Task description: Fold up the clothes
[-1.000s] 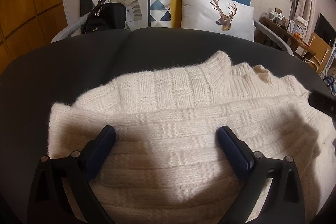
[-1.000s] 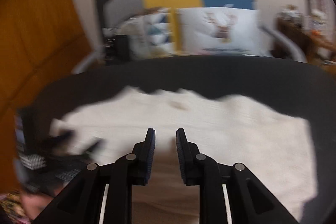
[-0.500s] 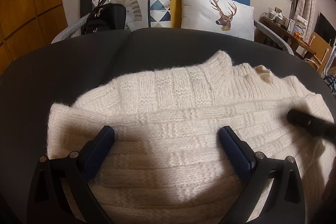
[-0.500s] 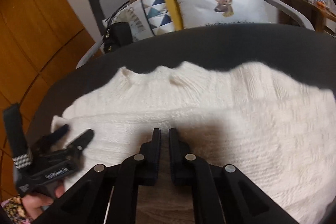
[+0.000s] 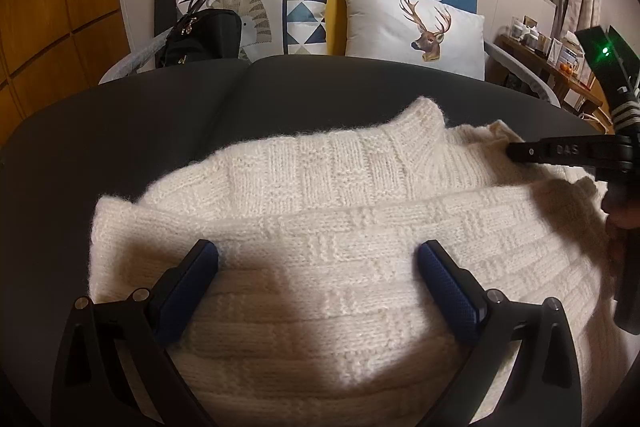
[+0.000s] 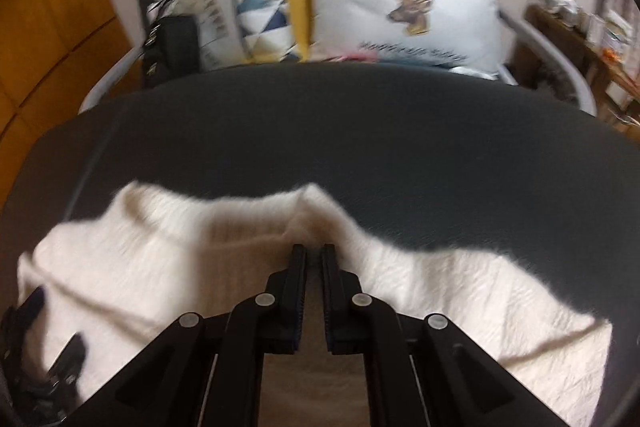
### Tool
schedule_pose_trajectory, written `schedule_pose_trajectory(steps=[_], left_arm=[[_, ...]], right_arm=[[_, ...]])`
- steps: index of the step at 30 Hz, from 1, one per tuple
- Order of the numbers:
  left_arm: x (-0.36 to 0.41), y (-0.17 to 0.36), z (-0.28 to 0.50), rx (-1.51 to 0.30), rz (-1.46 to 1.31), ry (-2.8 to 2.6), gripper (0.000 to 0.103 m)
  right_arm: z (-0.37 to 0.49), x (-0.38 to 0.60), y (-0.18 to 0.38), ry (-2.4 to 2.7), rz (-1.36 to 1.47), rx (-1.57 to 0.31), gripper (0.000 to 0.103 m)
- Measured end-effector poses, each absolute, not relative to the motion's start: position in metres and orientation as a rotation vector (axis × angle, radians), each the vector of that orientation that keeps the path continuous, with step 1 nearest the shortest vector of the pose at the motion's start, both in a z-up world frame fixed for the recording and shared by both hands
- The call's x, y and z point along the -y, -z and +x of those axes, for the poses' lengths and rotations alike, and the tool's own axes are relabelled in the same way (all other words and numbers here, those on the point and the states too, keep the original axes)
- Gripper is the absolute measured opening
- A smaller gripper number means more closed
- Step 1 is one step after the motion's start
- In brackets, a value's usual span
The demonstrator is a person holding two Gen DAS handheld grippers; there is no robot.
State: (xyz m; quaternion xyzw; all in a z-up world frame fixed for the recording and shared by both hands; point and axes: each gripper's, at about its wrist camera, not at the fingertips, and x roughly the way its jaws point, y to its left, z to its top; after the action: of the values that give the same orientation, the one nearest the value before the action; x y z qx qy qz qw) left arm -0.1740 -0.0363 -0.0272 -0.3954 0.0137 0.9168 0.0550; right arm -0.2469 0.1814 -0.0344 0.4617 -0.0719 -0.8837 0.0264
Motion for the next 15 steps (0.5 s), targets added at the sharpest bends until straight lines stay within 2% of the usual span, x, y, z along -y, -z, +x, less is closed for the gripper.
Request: schedule_pose_trajectory(steps=[2,4,7,9,12,15], left_arm=[[0.037,0.027,-0.174,-0.04,-1.199,-2.783,0.101],[0.037,0.027,-0.174,-0.038,-1.197,-2.783,0.101],[0.038,0.027,-0.174,-0.035,-1.194,-2.783,0.101],[0.039,0.027,-0.175,-0.034,-1.192,-2.783,0.101],[0.04,0.027,-0.175,-0.031,-1.191,-2.783,0.101],[0.041,0.027,-0.175,-0.021,-1.188,-2.78,0.101]], right_arm=[[-0.244,-0.188,0.038,2.751,1.393,0.304,0.001],[-0.245,-0.188,0.037,2.759,1.374,0.29,0.001],[-0.247,-0.181,0.025,2.723,1.42,0.207,0.005],[-0.237,-0.165,0.001,2.686,1.33,0.156,0.01],[-0.222,-0.124,-0.028,2.54,1.195,0.059,0.01],[-0.226,-0.083,-0.025,2.384,1.238,-0.012,0.008]])
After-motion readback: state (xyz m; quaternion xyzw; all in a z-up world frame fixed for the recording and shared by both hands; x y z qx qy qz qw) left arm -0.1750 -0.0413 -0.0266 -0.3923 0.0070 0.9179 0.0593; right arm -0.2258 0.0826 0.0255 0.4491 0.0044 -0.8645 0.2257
